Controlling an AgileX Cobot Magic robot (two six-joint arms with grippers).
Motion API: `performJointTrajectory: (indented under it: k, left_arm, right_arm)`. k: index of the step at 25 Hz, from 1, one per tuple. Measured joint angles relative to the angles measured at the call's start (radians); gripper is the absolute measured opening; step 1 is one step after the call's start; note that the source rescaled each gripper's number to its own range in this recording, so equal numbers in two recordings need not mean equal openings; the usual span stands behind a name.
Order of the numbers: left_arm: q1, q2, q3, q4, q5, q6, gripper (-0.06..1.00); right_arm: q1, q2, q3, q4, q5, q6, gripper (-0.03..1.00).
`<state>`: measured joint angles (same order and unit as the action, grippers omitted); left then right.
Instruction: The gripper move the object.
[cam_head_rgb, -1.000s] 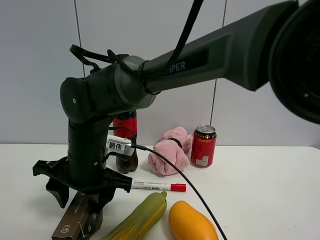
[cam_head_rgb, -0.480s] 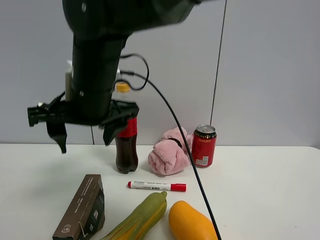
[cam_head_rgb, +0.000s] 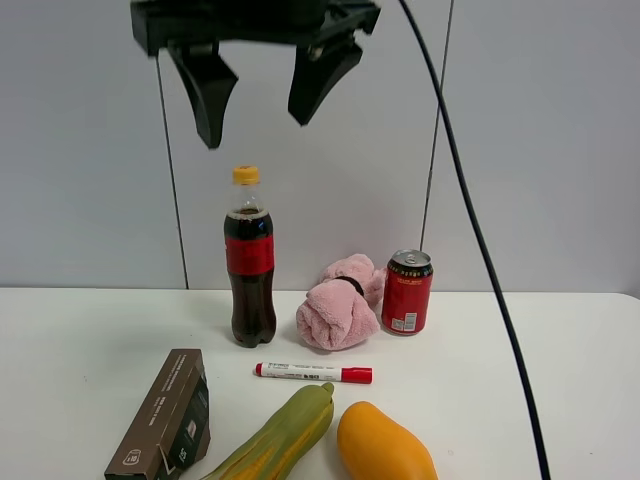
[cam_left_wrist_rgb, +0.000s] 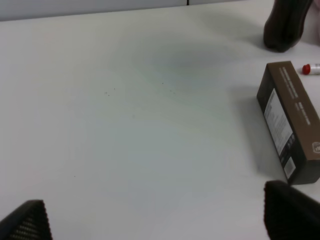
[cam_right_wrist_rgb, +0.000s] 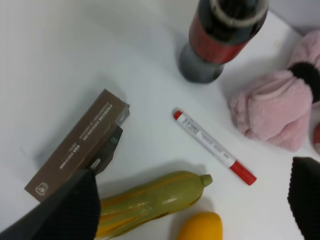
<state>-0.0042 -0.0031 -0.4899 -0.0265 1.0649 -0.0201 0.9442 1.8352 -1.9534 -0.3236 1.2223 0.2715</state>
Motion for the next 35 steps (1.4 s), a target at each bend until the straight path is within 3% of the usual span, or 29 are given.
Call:
performJointTrajectory:
  k: [6,11,16,23,27,35]
  left_arm:
    - [0.000,0.000,0.000,0.000,0.000,0.000,1.00]
    - [0.000,0.000,0.000,0.000,0.000,0.000,1.00]
    - [0.000,0.000,0.000,0.000,0.000,0.000,1.00]
    - [0.000,0.000,0.000,0.000,0.000,0.000,1.00]
    - [0.000,0.000,0.000,0.000,0.000,0.000,1.00]
    - [0.000,0.000,0.000,0.000,0.000,0.000,1.00]
  right_arm:
    - [-0.023,-0.141,0.045,0.000,0.001,-0.112,0.91]
    - [-0.106,-0.291,0.238,0.009,0.001,-0.128,0.93]
    - [-0.218,-0.516,0.528,0.062,-0.018,-0.094,0.93]
    - [-0.414,-0.859,0.884,0.124,-0.077,-0.038,0.93]
    - [-0.576,-1.070,1.038,0.128,-0.077,-0.030,0.93]
    - [-0.928,-1.415,1.184,0.156,-0.077,-0.121,0.93]
